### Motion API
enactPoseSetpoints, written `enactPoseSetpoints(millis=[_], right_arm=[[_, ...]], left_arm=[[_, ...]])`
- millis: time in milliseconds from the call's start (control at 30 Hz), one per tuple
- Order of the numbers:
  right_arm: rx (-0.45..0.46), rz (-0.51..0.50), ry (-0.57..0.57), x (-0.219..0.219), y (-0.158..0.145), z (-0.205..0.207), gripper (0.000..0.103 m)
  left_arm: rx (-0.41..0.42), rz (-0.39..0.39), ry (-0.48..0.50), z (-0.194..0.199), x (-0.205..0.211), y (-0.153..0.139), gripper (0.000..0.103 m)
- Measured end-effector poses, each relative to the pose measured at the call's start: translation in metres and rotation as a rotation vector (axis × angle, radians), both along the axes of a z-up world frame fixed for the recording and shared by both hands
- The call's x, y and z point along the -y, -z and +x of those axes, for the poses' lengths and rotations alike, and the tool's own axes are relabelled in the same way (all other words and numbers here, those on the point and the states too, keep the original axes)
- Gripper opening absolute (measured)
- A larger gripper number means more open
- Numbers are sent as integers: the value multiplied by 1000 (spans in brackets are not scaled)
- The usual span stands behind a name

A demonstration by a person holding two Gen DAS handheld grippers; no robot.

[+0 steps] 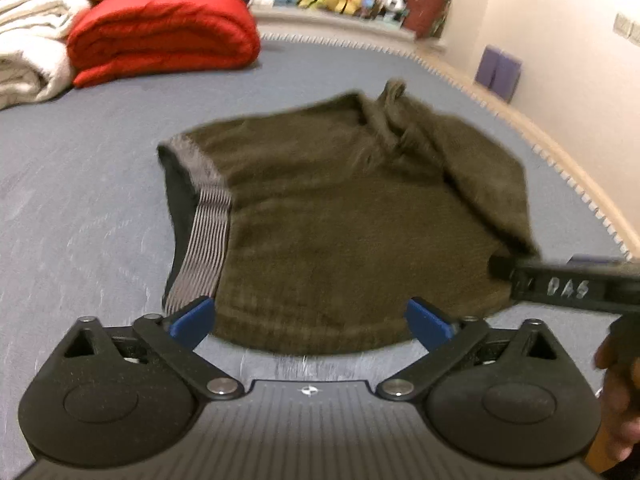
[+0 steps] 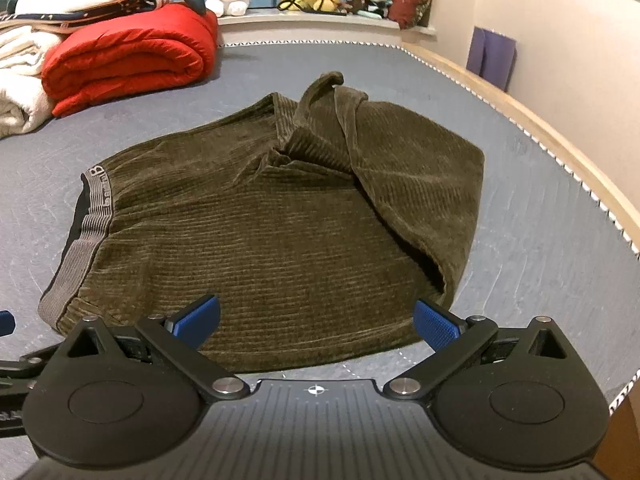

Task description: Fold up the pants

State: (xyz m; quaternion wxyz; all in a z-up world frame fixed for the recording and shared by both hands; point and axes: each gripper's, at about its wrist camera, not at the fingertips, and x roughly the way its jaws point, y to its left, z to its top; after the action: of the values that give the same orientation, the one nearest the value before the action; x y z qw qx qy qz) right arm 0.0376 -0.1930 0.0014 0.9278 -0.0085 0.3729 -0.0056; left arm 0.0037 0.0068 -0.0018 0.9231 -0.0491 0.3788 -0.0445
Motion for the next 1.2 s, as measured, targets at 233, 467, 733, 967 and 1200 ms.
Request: enactPoseSetpoints(millis=[233, 467, 733, 967, 1200], right_arm=[[49, 78, -86, -5, -10, 6, 63], [55, 5, -338, -44, 11, 15, 46], [-9, -103, -622, -105, 48, 7, 66], [-35, -150, -740, -131, 59, 3, 74], [-95, -205, -800, -147, 77, 14, 74]], left_arm=[[59, -41, -19, 46, -71, -43, 23], [-133, -155, -59, 103, -130, 17, 23], [-238, -279, -111, 138, -148, 63, 57], [-279, -338, -134, 159, -148, 85, 59], [-208, -274, -72, 168, -132, 87, 61]])
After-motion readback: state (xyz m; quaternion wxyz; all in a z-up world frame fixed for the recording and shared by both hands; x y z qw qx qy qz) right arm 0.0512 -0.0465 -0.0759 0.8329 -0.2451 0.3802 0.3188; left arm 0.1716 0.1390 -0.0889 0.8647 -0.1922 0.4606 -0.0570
